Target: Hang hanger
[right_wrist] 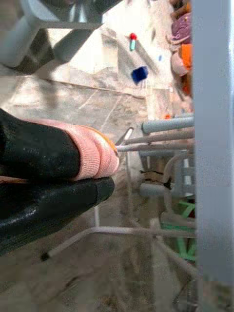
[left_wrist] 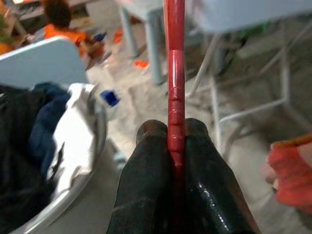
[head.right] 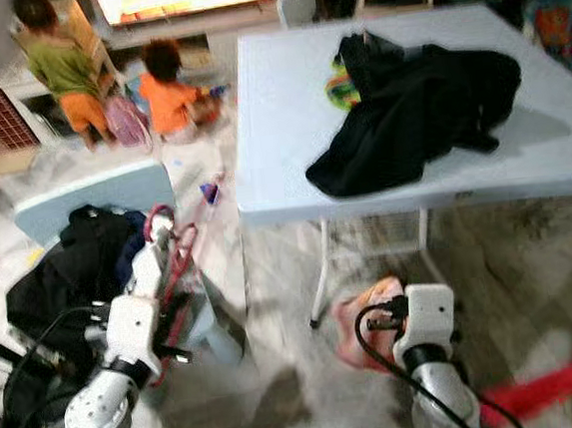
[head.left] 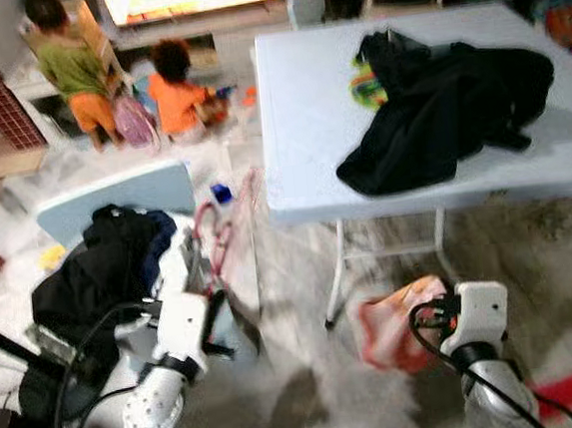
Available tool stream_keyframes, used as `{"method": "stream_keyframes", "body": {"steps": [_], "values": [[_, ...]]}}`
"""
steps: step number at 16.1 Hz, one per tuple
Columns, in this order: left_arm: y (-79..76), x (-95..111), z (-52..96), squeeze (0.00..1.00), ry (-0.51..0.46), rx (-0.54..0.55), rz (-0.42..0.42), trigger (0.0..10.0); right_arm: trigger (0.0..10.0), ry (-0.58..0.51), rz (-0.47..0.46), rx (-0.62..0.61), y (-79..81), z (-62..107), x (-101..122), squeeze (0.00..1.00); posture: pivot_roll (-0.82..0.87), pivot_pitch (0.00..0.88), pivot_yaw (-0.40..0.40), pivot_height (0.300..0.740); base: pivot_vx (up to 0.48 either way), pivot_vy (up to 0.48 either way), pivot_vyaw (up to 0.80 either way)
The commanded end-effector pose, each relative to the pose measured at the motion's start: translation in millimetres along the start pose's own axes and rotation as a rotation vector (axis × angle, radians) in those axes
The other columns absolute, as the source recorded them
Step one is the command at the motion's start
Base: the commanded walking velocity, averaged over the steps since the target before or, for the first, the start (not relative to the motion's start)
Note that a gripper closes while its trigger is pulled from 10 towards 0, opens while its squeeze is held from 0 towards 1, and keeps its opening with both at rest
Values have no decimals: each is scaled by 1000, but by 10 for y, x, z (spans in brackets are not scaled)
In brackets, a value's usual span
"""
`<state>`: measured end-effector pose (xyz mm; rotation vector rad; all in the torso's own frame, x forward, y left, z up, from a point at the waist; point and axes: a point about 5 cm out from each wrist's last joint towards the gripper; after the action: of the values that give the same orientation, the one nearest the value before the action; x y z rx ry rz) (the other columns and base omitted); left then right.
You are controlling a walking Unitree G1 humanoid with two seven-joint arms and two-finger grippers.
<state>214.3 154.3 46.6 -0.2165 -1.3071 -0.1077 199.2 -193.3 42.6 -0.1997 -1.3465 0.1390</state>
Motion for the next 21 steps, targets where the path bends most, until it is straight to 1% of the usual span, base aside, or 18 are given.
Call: {"method": "stream_keyframes", "body": {"steps": [1, 2, 4, 5, 6, 7, 8, 9, 10, 11, 12, 13, 14, 15, 17, 18, 20, 21], "values": [[26, 205, -47, 0, -56, -4, -19, 10000, 10000, -76, -14, 9, -35, -51, 239, 0, 36, 77, 18, 740, 0, 0, 0], [46, 298, -77, 0, -77, -1, -15, 10000, 10000, -104, -9, 24, -49, -95, 345, 0, 29, 25, 17, 740, 0, 0, 0], [94, 469, -229, 0, -133, 14, -8, 10000, 10000, -181, 14, 43, -96, -317, 568, 0, 25, 0, 22, 740, 0, 0, 0], [100, 610, -425, 0, -177, 21, -8, 10000, 10000, -211, 30, 25, -158, -548, 675, 0, 8, 43, 52, 740, 0, 0, 0], [88, 580, -530, 0, -194, 19, -7, 10000, 10000, -224, 71, 21, -170, -653, 634, 0, -5, 0, 53, 740, 0, 0, 0], [98, 540, -578, 0, -184, 35, -20, 10000, 10000, -200, 87, 0, -213, -692, 581, 0, -8, 0, 48, 740, 0, 0, 0], [100, 575, -563, 0, -189, 51, 20, 10000, 10000, -181, 46, -39, -278, -659, 581, 0, -15, 0, 54, 740, 0, 0, 0], [81, 648, -546, 0, -221, 35, 4, 10000, 10000, -186, 49, -56, -342, -600, 600, 0, -12, 0, 40, 740, 0, 0, 0], [91, 635, -613, 0, -229, 21, -58, 10000, 10000, -177, 102, -39, -356, -628, 540, 0, 4, 0, 32, 740, 0, 0, 0], [144, 608, -646, 0, -219, 55, -34, 10000, 10000, -128, 79, -58, -388, -648, 440, 0, 9, 0, 30, 740, 0, 0, 0], [202, 581, -633, 0, -224, 100, 12, 10000, 10000, -96, 81, -55, -353, -647, 338, 0, 8, 0, 36, 740, 0, 0, 0], [193, 517, -599, 0, -220, 100, 5, 10000, 10000, -116, 127, -33, -290, -634, 321, 0, 3, 0, 40, 740, 0, 0, 0], [186, 453, -582, 0, -201, 107, 4, 10000, 10000, -118, 124, -36, -272, -636, 307, 0, -2, 0, 39, 740, 0, 0, 0], [143, 414, -586, 0, -191, 97, 18, 10000, 10000, -162, 133, 13, -204, -650, 365, 0, -9, 0, 22, 740, 0, 0, 0], [65, 409, -628, 0, -208, 95, 34, 10000, 10000, -187, 157, 21, -201, -668, 430, 0, -13, 0, -18, 740, 0, 0, 0], [-25, 469, -716, 0, -252, 115, 68, 10000, 10000, -214, 177, 57, -218, -693, 509, 0, -14, 0, -84, 740, 0, 0, 0], [-70, 511, -753, 0, -275, 121, 74, 10000, 10000, -211, 191, 73, -226, -705, 528, 0, -11, 0, -96, 740, 0, 0, 0], [-108, 538, -771, 0, -291, 109, 74, 10000, 10000, -218, 213, 109, -227, -719, 543, 0, -4, 0, -111, 740, 0, 0, 0]]}}
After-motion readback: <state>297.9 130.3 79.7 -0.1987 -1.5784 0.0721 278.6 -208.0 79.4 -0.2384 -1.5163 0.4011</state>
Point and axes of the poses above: a point about 5 cm out from each wrist's last joint towards the gripper, its own z axis pointing back from the gripper into the wrist, its own x axis along the axis of the wrist's last joint, y = z × x, and after that the axes turned 13 degrees about z, right-handed
